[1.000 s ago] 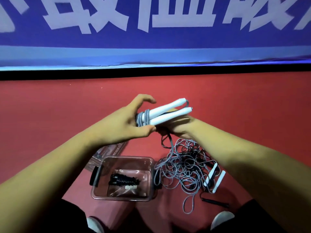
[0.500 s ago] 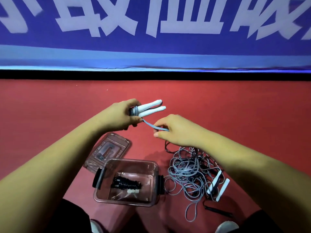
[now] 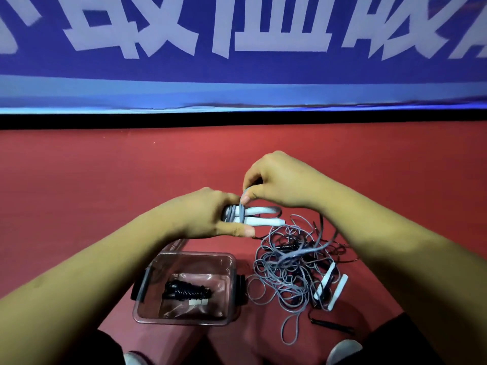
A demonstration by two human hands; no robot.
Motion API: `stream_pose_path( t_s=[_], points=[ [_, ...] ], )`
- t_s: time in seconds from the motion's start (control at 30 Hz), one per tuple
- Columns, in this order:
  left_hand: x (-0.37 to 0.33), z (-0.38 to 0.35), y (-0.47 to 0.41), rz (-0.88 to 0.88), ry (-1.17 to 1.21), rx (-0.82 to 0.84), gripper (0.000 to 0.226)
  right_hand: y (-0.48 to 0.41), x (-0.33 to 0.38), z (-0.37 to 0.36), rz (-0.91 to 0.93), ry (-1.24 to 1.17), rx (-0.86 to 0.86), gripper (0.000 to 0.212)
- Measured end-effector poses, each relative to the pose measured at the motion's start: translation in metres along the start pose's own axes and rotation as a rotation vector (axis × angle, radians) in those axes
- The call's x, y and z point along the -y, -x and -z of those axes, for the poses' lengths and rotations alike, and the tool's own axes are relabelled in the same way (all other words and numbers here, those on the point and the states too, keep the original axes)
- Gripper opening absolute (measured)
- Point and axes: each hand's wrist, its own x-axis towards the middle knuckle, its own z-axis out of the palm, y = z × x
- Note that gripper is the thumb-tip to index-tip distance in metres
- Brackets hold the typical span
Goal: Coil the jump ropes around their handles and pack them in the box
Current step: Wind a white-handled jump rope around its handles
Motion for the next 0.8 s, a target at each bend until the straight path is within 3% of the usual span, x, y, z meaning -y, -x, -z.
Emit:
stream_pose_path(
  t_s=[0.07, 0.17, 0.43, 0.6, 0.63, 0.8],
  points=[
    [-0.002, -0.002, 0.000, -0.023, -0.048, -0.074, 0.047, -0.001, -0.006, 0.001, -0.025, -0.134, 0.002, 0.018],
    [-0.003, -0.003, -0.001, -0.067, -0.023, -0.144, 0.028, 0.000, -0.014, 0.004, -0.057, -0.324, -0.031, 0.023],
    [-0.010, -0.002, 0.007, -0.132, 0.347, 0.014, 0.014, 0.002, -0.034, 0.008, -0.066, -0.587, 0.055, 0.003],
    [-0.013, 0.005, 0.013, -0.151, 0.784, -0.170, 0.037, -0.008, -0.047, -0.017, -0.144, -0.591, -0.027, 0.006],
    [-0.014, 0.006, 0.014, -0.151, 0.814, -0.196, 0.040, -0.012, -0.048, -0.026, -0.179, -0.642, -0.024, 0.016],
    [-0.007, 0.013, 0.009, -0.056, 0.873, -0.330, 0.011, -0.008, -0.027, -0.044, -0.223, -0.869, 0.010, 0.017]
  ],
)
